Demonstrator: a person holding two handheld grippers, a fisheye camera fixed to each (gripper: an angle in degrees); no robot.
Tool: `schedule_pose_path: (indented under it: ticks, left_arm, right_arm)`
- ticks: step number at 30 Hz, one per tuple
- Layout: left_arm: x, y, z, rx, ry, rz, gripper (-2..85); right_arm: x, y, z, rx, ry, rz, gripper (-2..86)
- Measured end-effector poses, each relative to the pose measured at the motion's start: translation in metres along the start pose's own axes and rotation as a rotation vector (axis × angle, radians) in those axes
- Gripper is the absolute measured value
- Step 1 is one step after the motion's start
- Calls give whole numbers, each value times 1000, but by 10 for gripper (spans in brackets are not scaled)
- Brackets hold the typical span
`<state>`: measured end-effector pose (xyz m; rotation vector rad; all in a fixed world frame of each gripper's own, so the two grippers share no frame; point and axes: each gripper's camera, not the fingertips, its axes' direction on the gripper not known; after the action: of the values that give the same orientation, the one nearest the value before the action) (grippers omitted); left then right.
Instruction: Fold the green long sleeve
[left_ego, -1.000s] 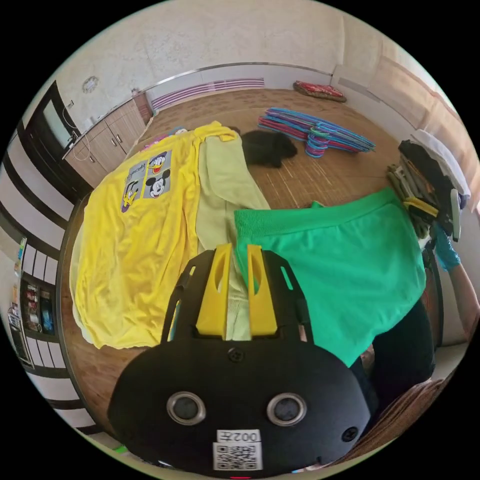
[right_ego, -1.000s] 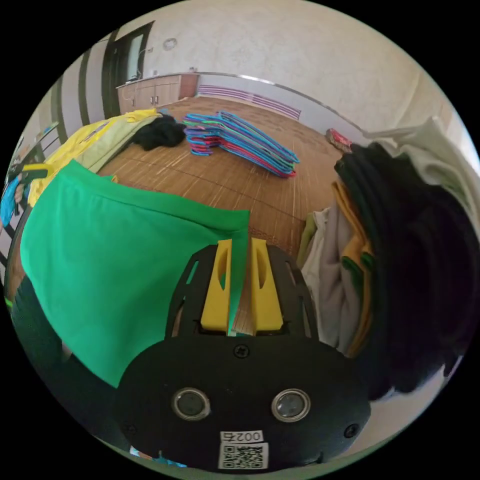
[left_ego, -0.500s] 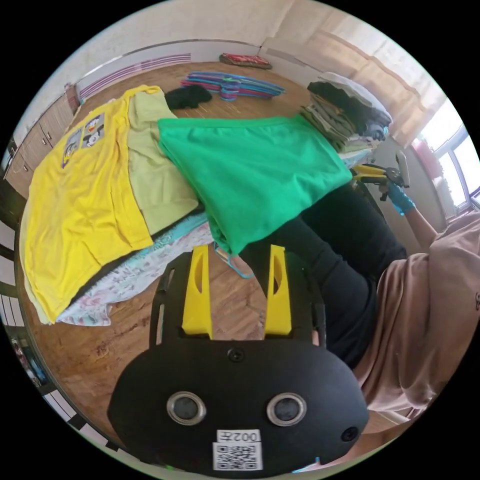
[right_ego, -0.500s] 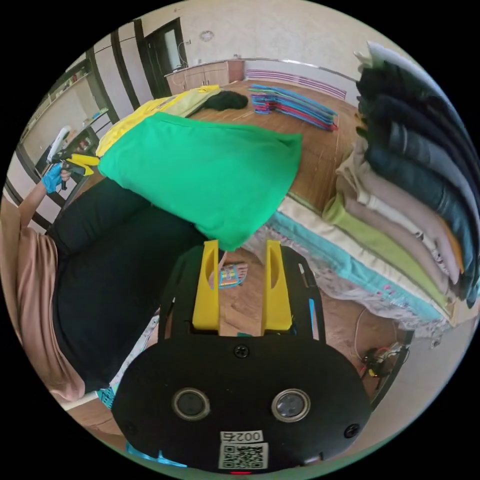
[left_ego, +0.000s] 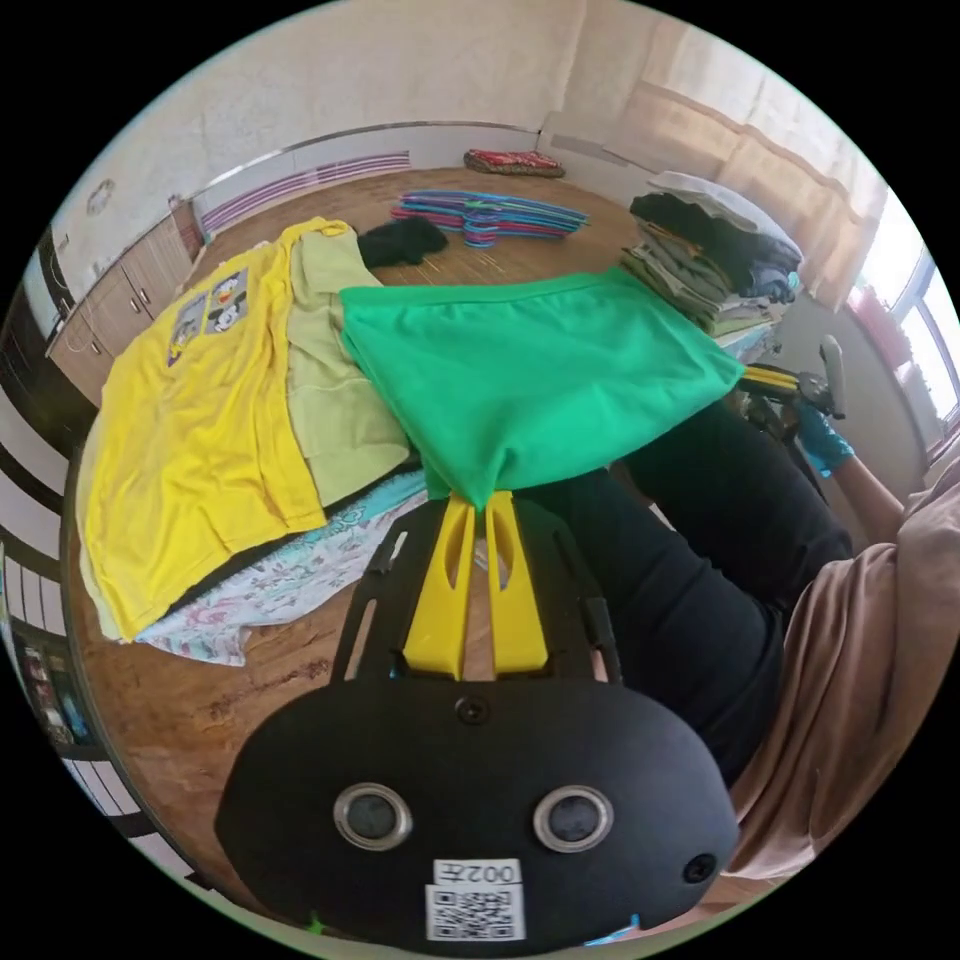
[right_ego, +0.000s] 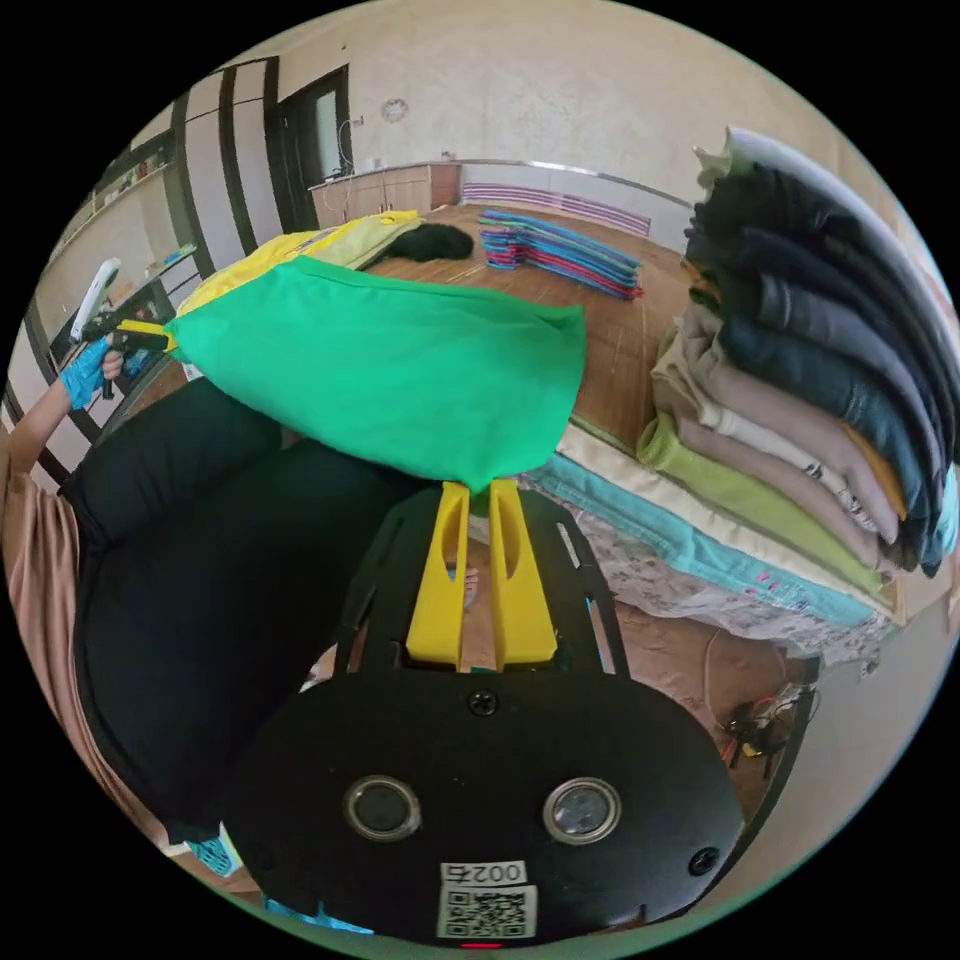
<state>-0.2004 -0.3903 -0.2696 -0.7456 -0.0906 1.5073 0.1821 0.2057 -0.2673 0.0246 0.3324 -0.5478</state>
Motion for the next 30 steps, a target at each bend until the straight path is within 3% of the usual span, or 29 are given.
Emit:
schedule_pose_path:
  ticks: [7,14,19,23,30]
  left_arm:
    - [29,3,-8,-58,-131,59,-10]
    - [39,24,-6,-86,-32,-11,-10]
    - [51,22,-19,-75,-38,-3,-9]
    - [66,19,-38,-46,-76,2,-10]
    - [95,30,-50,-104,-81,28,-10]
  right_arm:
    - [-30,2,-23,-79,111,-237,17]
    - [-38,27,-18,-168,48,-114,50]
    - [-43,32,-25,-121,-50,-21,87]
    - [-57,29,-34,-102,16,-44,14]
    - [-75,33,-75,-95,112,-121,-8]
